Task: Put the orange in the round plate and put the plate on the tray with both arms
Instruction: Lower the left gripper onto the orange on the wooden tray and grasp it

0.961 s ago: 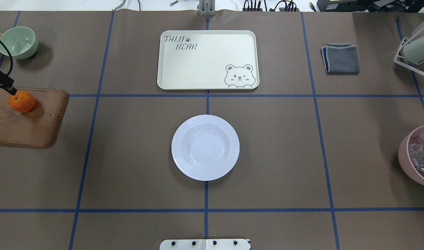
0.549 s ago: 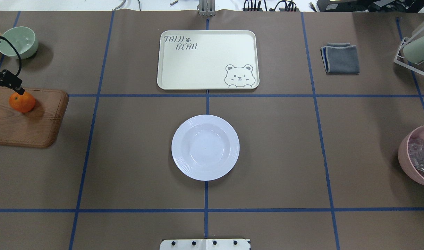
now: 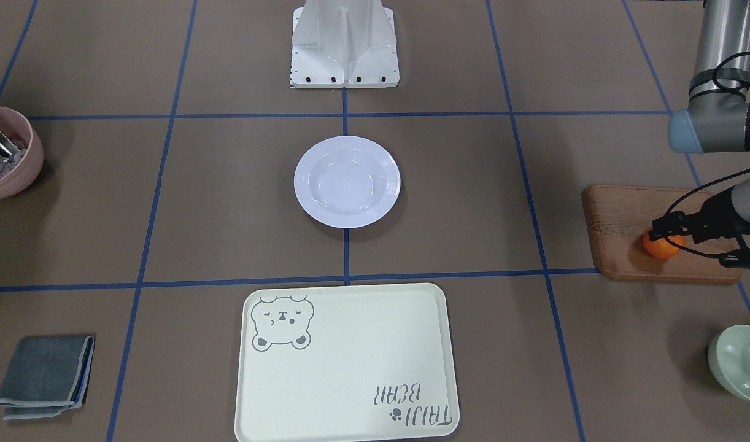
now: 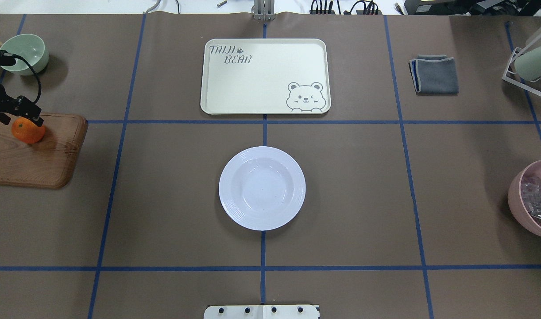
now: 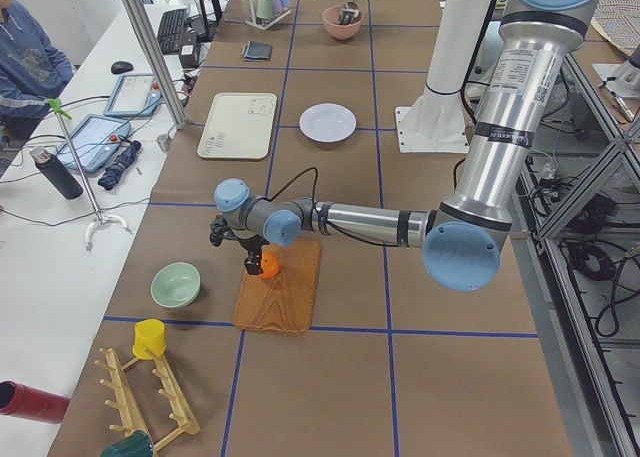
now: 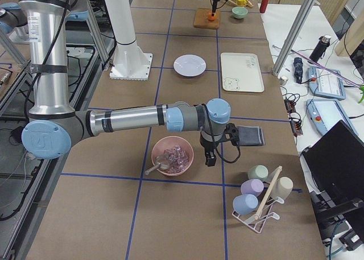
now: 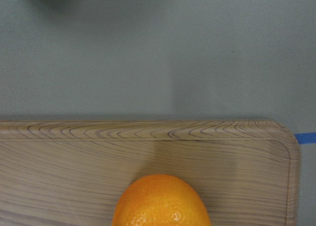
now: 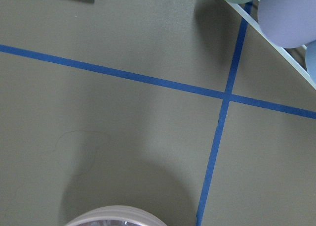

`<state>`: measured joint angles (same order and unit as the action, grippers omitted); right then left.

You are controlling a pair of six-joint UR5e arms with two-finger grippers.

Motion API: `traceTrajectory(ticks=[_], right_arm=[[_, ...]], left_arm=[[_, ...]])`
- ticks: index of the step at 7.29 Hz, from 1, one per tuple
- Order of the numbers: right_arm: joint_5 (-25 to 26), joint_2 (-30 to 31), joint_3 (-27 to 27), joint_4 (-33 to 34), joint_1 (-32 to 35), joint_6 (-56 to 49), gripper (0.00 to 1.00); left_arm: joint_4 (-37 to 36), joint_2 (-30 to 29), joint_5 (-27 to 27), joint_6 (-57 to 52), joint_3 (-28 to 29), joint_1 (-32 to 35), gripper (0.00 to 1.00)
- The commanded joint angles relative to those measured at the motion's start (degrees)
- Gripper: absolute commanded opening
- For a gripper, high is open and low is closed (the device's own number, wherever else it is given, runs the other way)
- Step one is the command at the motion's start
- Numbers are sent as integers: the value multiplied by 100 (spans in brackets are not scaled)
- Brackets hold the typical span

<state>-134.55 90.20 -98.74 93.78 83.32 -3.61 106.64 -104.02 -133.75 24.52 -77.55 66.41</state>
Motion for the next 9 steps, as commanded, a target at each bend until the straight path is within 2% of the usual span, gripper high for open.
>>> traceTrajectory(ticks=[1,6,7,8,9], right_arm=[[-1,6,13,0,0,0,100],[-1,-3,13,0,0,0,100],[8,6,22,0,-9,0,100],[-1,6,13,0,-9,0,100],[-1,6,13,0,0,0,100]], left_arm=[[6,5,218,1,117,-93,98],[103,-4,218,44,196,-286,97],[103,-4,218,44,205,-286,89],[103,22,218,44,205,-286,58],[94,5,244,53,188,-286,16]])
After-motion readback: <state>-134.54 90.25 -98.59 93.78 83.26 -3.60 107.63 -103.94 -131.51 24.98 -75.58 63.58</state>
